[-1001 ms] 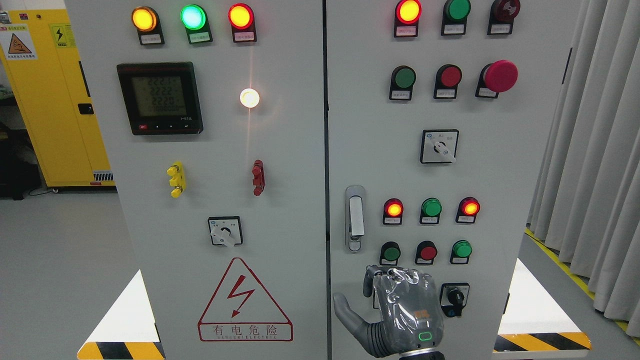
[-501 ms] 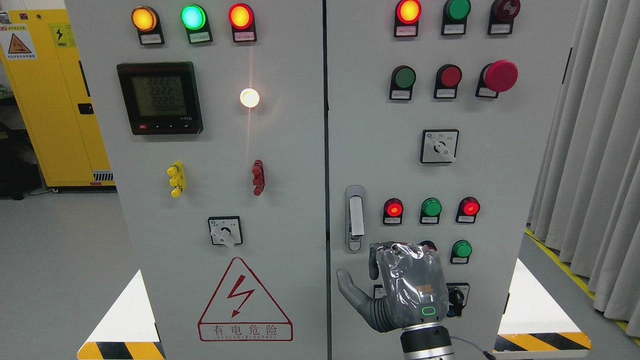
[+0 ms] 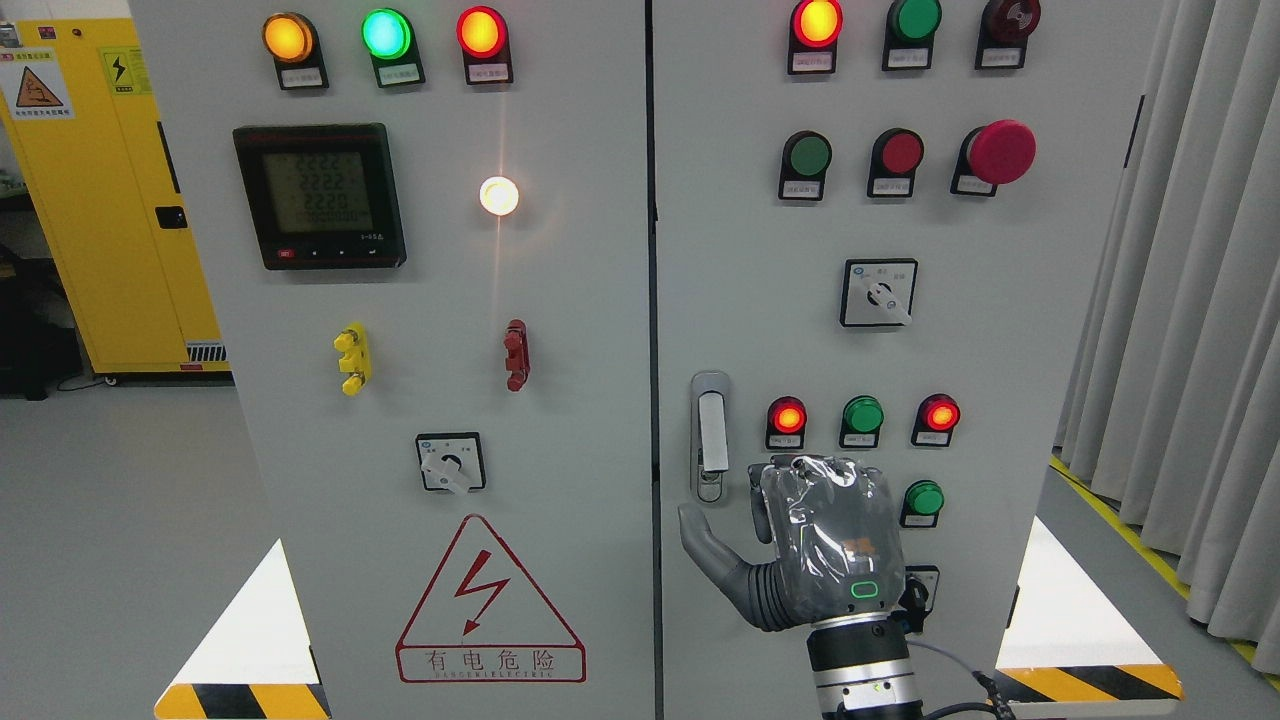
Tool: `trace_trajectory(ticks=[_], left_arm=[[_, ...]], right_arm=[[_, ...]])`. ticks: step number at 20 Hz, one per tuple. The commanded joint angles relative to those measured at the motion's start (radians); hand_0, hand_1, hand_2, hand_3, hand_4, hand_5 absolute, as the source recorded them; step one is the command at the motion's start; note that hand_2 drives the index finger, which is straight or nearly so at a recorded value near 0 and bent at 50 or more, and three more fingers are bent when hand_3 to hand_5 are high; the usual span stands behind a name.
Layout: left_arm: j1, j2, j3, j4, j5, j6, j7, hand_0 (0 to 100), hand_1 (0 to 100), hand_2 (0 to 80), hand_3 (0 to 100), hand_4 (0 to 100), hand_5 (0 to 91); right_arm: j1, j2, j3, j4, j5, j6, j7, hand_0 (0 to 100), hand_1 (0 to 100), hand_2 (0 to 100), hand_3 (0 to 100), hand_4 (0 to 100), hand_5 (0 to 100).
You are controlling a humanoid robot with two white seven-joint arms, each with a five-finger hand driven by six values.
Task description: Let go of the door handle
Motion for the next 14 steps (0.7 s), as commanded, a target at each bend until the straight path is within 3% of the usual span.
trace_trajectory(ticks=[1,14], left_arm=[[0.0,0.001,0.0,-0.015,0.0,0.0,0.0,12,56,0.0,0,0,0.0],[0.0,0.001,0.0,-0.015,0.0,0.0,0.0,12,56,0.0,0,0,0.0]], right_arm=[[-0.038,0.004,-0.007,0.052,0.002,0.002,0.008,24,24,100,100,100,100],[-0.059,0.007,-0.002,0.059,0.0,0.016,0.014,33,22,100,100,100,100]])
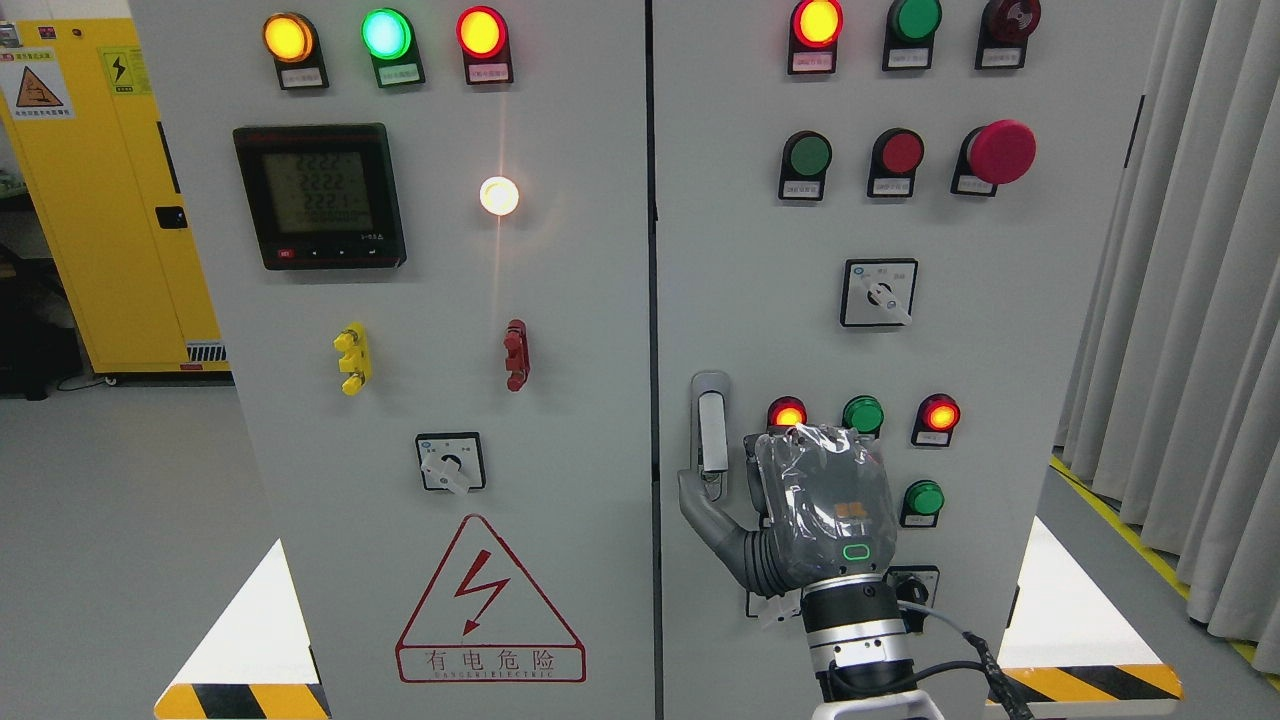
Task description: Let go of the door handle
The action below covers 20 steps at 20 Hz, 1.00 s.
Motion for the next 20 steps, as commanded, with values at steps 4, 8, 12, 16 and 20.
trace_trajectory(ticks=[4,8,12,16,20], left_arm=[[0.0,0.0,0.0,-0.015,0.0,0.0,0.0,12,56,0.0,0,0,0.0],[0.0,-0.001,0.0,-0.015,0.0,0.0,0.0,12,56,0.0,0,0,0.0],[0.0,-0.001,0.0,-0.015,0.0,0.0,0.0,12,56,0.0,0,0,0.0],[0.0,0.0,0.0,-0.015,0.0,0.0,0.0,12,56,0.0,0,0,0.0],[0.0,-0.001,0.0,-0.015,0.0,0.0,0.0,12,56,0.0,0,0,0.0]], right_arm=[[-0.012,0.003,0.005,0.026,0.001,0.007,0.002,34,22,100,100,100,100],[-0.012,0.003,0.006,0.026,0.003,0.008,0.002,34,24,100,100,100,100],[-0.013,0.003,0.006,0.031,0.003,0.008,0.002,34,26,100,100,100,100],[-0.021,0.003,0.006,0.037,0.001,0.008,0.002,35,27,100,100,100,100],[-0.024,0.003,0.006,0.041,0.001,0.016,0.002,36,28,100,100,100,100]])
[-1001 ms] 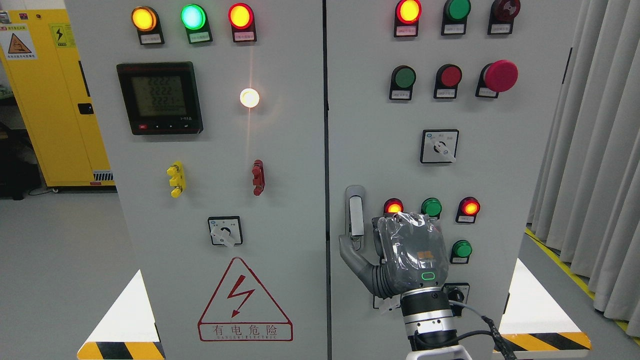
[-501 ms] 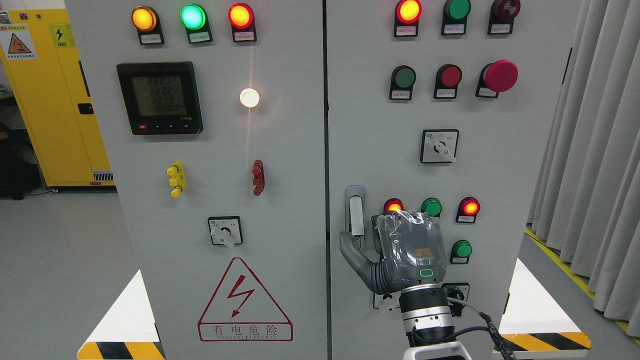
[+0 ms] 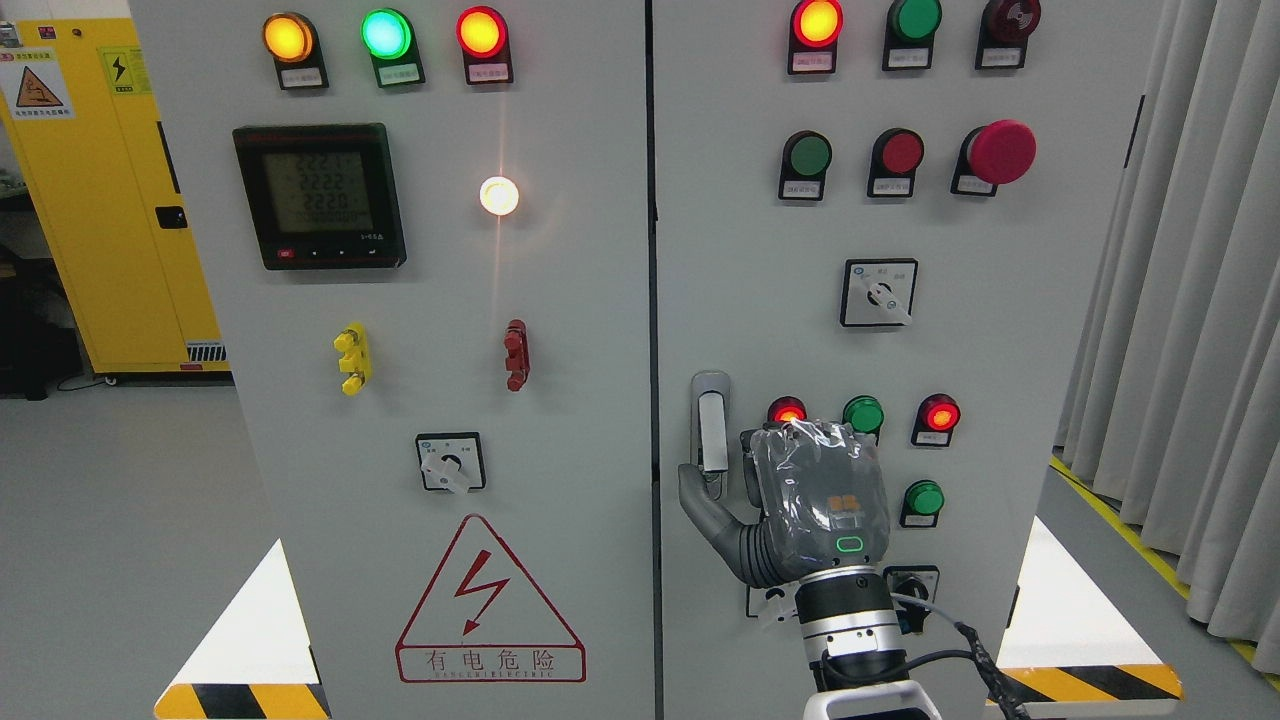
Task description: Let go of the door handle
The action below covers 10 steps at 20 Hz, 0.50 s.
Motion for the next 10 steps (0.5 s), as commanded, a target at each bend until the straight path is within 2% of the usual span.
trace_trajectory(ticks=[1,10], left_arm=[[0.0,0.0,0.0,-0.015,0.0,0.0,0.0,12,56,0.0,0,0,0.0],[0.0,0.0,0.0,-0.015,0.0,0.0,0.0,12,56,0.0,0,0,0.0]], right_arm=[[-0.005,0.0,0.002,0.016,-0.002,0.006,0.0,36,27,100,100,100,100],[-0.011,0.0,0.003,0.016,-0.004,0.006,0.0,39,26,100,100,100,100]])
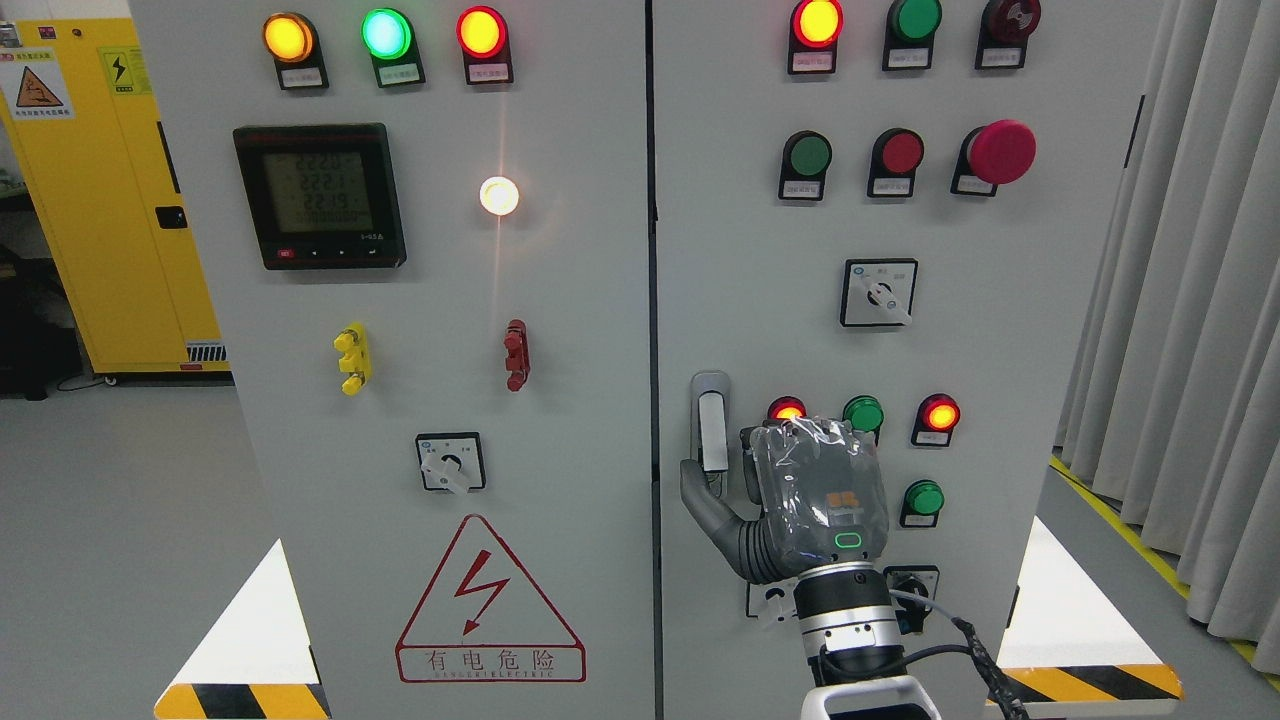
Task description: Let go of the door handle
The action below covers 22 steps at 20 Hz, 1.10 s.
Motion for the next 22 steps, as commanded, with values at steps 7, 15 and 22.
trace_trajectory(ticks=[7,15,22], left_arm=[[0.0,0.0,0.0,-0.015,0.0,0.0,0.0,12,56,0.0,0,0,0.0],[0.0,-0.001,0.0,-0.015,0.0,0.0,0.0,12,56,0.0,0,0,0.0],[0.0,0.0,0.0,-0.015,0.0,0.0,0.0,12,56,0.0,0,0,0.0]], right_arm=[[-0.004,0.0,0.002,0.008,-0.002,0.001,0.0,41,25,100,100,100,100],[-0.002,0.0,0.002,0.005,-0.002,0.001,-0.001,42,27,100,100,100,100],[0.001,0.0,0.002,0.005,-0.002,0.001,-0.001,45,29,100,100,100,100]])
